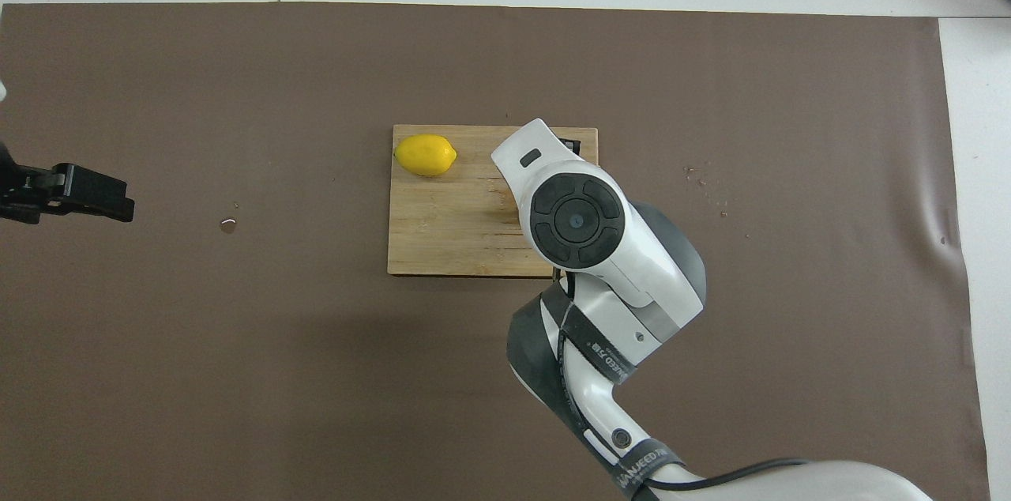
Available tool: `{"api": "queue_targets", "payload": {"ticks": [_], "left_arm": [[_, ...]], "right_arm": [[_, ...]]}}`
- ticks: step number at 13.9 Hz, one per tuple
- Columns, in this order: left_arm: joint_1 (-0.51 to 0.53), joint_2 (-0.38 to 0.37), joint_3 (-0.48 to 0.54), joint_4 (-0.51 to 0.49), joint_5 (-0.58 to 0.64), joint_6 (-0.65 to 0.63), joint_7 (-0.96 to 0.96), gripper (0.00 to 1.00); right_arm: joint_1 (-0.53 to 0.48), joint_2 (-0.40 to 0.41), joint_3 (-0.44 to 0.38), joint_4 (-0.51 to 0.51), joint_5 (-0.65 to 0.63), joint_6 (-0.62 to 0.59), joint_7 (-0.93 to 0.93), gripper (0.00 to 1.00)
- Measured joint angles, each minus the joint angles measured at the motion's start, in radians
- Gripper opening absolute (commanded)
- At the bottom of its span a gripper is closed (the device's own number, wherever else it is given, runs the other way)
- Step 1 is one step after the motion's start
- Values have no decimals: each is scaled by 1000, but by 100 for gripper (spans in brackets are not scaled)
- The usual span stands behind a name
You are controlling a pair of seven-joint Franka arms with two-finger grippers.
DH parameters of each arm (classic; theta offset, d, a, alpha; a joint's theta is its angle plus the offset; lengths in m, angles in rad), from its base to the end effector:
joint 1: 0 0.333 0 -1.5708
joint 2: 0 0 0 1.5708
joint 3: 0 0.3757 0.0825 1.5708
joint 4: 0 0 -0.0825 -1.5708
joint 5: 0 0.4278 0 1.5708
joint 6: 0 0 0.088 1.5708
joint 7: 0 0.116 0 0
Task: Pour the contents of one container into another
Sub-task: 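Tilt the white cup with the right gripper to pour into the metal cup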
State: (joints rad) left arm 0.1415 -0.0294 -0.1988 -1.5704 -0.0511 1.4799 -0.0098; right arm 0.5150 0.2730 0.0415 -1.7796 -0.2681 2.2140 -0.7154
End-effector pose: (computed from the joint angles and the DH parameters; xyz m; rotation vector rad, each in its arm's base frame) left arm 0.5761 -0.0414 0.6848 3.0960 -0.0779 -0.0978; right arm 0.6048 0.3609 0.4484 2.2102 1.8871 0.2098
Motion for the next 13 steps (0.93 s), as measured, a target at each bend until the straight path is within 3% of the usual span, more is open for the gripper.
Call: {"api": "queue_targets", "payload": {"ticks": [9,13], "left_arm": [[0,0,0,0,0,0,0,100],[0,0,0,0,0,0,0,100]], "right_arm": [[-12,0,-1,0,3,8,26,21],[-26,0,-3,0,65,45,44,21]]}}
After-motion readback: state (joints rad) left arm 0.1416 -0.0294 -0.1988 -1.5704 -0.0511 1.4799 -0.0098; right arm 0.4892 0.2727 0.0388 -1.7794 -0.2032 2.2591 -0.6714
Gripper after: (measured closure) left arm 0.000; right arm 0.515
